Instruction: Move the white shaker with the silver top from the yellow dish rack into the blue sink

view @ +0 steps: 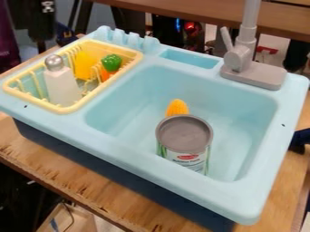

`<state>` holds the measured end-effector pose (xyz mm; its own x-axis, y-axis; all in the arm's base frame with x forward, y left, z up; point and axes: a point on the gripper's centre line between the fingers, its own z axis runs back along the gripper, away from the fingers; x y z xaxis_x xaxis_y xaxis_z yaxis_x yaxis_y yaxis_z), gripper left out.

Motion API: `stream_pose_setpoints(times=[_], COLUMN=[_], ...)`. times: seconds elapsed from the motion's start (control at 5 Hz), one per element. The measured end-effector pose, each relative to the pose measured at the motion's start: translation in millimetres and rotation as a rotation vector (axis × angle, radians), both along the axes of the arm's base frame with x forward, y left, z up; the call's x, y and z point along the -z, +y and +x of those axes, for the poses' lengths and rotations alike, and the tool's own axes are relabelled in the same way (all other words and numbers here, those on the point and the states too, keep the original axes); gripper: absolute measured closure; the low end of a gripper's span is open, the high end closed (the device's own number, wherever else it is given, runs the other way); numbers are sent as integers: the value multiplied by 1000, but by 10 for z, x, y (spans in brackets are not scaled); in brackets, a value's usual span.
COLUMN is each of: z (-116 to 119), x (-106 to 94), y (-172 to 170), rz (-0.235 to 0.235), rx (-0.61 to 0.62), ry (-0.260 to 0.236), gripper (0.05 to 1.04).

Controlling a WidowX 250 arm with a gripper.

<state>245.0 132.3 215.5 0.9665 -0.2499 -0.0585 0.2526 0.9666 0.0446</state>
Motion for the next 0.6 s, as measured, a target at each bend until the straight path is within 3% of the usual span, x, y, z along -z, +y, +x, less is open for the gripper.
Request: stream_pose_setpoints(times=[0.6], z=[163], x=[395], y=[193], rz=[33], rx=[-66], ry=[21], gripper=[81])
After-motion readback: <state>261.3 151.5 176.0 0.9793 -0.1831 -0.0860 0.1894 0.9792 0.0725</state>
